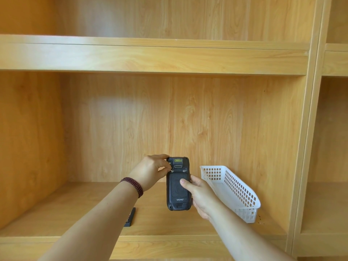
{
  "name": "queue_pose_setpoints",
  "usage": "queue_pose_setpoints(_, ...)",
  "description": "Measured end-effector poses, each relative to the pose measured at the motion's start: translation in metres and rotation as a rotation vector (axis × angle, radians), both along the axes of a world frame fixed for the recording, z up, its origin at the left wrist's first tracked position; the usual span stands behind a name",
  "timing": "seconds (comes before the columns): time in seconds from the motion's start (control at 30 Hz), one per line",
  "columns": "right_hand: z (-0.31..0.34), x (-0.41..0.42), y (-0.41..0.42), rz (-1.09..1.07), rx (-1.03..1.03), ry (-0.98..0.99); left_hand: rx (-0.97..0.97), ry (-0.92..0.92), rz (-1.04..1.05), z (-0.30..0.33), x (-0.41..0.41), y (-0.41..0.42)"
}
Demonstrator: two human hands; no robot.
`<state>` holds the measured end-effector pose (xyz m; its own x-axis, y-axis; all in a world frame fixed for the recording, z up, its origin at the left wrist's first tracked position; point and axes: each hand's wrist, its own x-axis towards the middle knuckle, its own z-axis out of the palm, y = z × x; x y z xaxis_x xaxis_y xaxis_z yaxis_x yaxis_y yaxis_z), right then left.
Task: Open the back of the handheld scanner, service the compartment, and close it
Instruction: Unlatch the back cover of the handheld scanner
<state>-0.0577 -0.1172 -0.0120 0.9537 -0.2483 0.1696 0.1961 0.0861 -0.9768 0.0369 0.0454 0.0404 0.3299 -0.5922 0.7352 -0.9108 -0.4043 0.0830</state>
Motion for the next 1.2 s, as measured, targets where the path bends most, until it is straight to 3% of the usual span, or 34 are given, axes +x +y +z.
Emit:
queue_pose_setpoints(0.27,0.003,-0.005,0.011,0.041,0.072,-0.024,-0.103,-0.056,-0.032,0.008,-0.004,-0.001)
queue_pose_setpoints(0.53,0.012,-0.007,0.004,0.005,0.054,-0.059,-0.167,0.315,-0.076,0.011,-0.002,0.003)
queue_pose_setpoints(0.8,0.009,-0.011,0.004,0.012,0.024,-0.035,-0.11,0.188,-0.034,0.007,-0.005,0.002)
queue_pose_setpoints(1.2,0.01,-0.013,0.011,0.023,0.027,-0.057,-0.18,0.108,0.015,0.007,-0.015,-0.001)
